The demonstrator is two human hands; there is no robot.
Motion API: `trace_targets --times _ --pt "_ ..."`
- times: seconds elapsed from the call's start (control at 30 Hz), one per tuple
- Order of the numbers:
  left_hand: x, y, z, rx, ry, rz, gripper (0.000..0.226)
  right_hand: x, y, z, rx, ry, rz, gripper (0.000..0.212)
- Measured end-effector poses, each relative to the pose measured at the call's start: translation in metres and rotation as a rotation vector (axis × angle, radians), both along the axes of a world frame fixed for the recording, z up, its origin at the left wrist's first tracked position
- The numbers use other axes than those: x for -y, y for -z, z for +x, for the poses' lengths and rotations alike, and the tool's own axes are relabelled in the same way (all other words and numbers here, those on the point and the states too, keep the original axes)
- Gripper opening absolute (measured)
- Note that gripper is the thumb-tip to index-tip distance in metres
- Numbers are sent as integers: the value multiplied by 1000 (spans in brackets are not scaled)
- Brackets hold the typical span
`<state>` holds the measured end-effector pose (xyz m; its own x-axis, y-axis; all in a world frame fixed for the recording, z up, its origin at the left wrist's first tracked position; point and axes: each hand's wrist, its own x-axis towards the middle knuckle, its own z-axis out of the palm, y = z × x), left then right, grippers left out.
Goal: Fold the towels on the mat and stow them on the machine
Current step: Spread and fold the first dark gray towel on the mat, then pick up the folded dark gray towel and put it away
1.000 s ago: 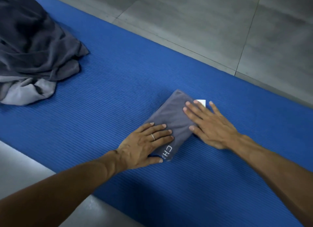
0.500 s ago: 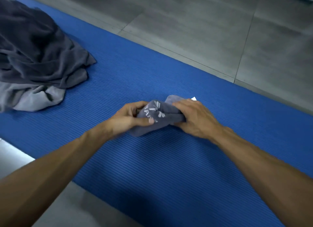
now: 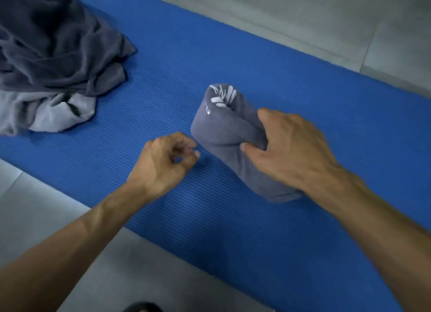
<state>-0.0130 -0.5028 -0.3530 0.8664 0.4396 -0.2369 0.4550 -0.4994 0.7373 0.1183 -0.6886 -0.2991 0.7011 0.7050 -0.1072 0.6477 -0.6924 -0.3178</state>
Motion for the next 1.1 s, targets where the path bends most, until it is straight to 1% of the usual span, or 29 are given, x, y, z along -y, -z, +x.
trace_targets --times 0.1,0.17,0.23,0.33,0.4,0.47,0.53,0.63,0.73,0.87,0.93,1.1 --pt "12 -31 -15 -72 89 105 10 12 -26 -21 3 41 -7 38" --pt "19 -60 -24 -102 133 146 23 18 -52 -32 -23 88 -20 38" --pt "28 -97 -30 -116 186 188 30 31 -86 -43 -26 150 -17 37" --pt "44 -162 -33 -124 280 279 35 53 -150 -57 -33 232 -19 38" --pt "58 -211 -34 -136 336 342 32 71 -198 -63 -50 289 -28 38" --pt "77 -263 -32 -138 348 381 27 94 -251 -66 -65 347 -38 37" --pt "100 -313 -30 -143 339 394 28 118 -299 -71 -82 392 -36 37" --pt "144 -386 -25 -173 320 379 23 163 -370 -77 -86 438 -31 36" --pt "200 -445 -23 -180 302 389 21 217 -424 -79 -78 483 5 34" --pt "291 -518 -27 -202 329 436 23 295 -496 -77 -38 477 40 37" --pt "335 -553 -27 -201 308 452 23 333 -535 -75 -29 459 63 38" --pt "424 -636 -11 -177 270 441 23 415 -622 -60 27 411 44 34"
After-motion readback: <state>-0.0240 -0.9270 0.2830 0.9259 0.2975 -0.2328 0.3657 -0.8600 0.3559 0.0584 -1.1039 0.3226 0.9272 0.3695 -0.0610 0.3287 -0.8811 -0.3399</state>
